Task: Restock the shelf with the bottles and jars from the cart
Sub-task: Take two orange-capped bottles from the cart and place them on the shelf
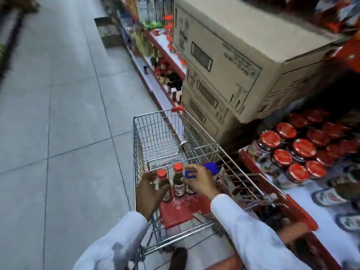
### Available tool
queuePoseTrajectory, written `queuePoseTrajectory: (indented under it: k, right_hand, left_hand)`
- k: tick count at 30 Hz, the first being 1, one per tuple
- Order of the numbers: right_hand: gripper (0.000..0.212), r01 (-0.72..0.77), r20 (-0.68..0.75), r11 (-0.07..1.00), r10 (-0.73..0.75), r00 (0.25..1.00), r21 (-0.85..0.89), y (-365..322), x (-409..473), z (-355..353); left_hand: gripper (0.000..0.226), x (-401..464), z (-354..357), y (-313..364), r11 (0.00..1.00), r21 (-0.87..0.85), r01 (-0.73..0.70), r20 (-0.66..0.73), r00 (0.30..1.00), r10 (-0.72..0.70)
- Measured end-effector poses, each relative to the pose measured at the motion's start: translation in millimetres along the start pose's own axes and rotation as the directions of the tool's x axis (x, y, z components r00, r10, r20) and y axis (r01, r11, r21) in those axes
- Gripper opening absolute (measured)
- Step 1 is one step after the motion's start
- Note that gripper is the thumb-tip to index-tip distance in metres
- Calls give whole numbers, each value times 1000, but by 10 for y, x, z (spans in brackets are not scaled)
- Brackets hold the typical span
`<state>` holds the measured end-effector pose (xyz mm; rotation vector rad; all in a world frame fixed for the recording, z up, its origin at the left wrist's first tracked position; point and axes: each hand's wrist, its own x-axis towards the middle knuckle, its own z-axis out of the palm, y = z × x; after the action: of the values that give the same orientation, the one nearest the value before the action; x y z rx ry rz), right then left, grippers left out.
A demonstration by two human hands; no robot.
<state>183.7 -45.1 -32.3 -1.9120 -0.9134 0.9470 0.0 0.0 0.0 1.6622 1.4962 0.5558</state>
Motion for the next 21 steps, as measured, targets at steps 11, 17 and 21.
queuePoseTrajectory:
  k: [11,17,21]
  right_hand:
    - [38,39,-19,989,-42,999,-143,-171,33,177]
    - [33,87,-77,994,-92,993,-63,-357,-234,-84]
    - [29,183,-215,983,-174,961,23,-648,-711,-540]
  left_hand:
    - [24,102,32,56,996,-83,25,25,999,-23]
    - [19,-111,-264,348,990,-74,-118,-18,993,117]
    - [20,-346,-479,767,959,-85,-270,-48,963,267]
